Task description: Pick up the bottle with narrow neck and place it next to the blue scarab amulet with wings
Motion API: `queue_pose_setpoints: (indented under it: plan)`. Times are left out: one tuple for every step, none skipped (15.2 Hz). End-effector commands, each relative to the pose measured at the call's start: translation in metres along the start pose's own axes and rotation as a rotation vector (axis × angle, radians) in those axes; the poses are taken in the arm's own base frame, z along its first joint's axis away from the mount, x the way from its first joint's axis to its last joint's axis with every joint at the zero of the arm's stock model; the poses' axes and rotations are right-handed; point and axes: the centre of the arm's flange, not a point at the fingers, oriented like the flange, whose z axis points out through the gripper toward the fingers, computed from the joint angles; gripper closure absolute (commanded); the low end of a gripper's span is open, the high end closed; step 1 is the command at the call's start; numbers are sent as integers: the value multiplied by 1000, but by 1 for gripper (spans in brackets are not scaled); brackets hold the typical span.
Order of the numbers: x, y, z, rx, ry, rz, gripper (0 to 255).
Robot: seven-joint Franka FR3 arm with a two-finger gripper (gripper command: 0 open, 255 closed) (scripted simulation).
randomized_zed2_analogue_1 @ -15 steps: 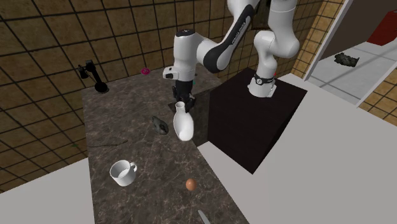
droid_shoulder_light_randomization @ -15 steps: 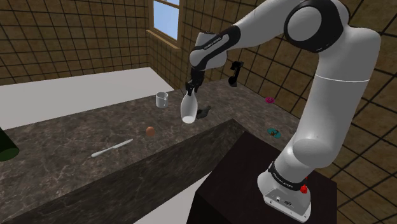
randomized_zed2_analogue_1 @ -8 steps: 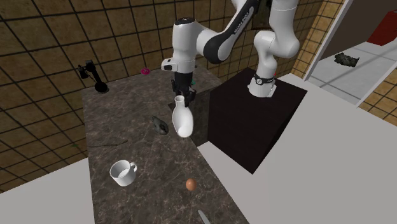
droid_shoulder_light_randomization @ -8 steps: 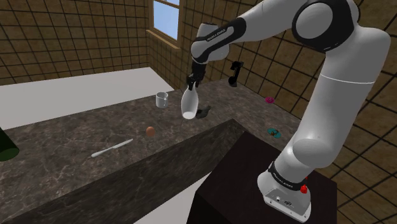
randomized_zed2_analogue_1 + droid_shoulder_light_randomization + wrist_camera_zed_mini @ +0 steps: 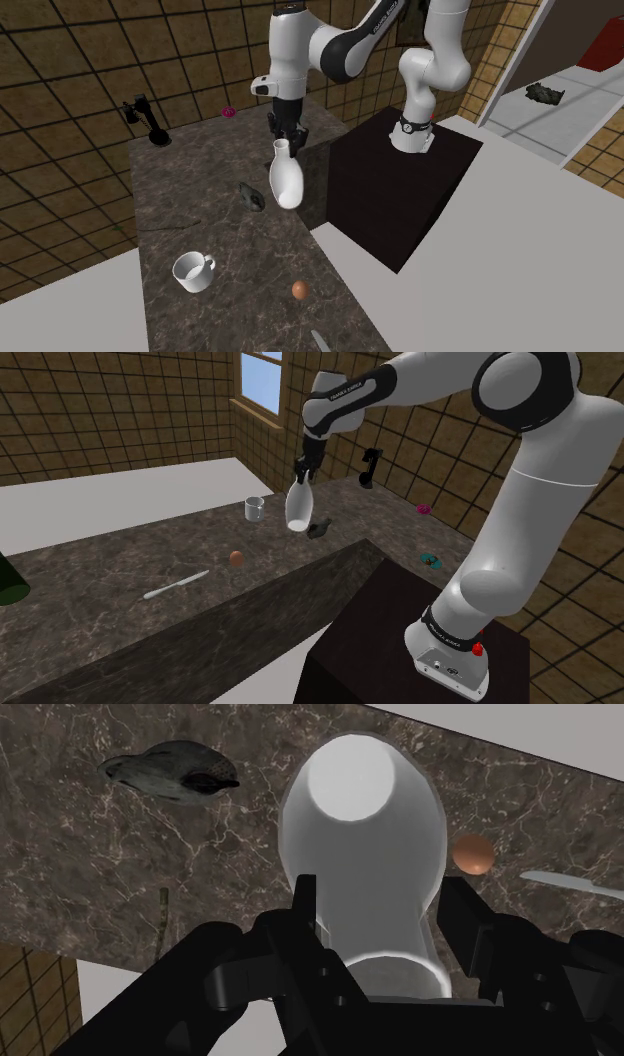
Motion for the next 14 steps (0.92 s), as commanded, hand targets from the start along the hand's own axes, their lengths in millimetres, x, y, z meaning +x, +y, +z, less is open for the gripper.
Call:
queue_pose_setpoints:
  plan:
    - [1, 1, -12, 0, 0, 0, 255]
    - [1, 1, -17, 0, 0, 0, 255]
    - [2, 1, -22, 0, 0, 0, 255]
    - [3, 1, -28, 0, 0, 0, 255]
    - [3, 1, -33, 0, 0, 0, 255]
    - [4, 1, -38, 0, 0, 0, 255]
    - [4, 1, -43, 0, 0, 0, 255]
    - [5, 1, -49, 0, 0, 0, 255]
    - [6, 1, -54, 0, 0, 0, 255]
    - [6, 1, -59, 0, 0, 0, 255]
    - [7, 1, -64, 0, 0, 0, 255]
    - [7, 1, -70, 0, 0, 0, 255]
    - [8, 1, -75, 0, 0, 0, 255]
    - [9, 1, -80, 0, 0, 0, 255]
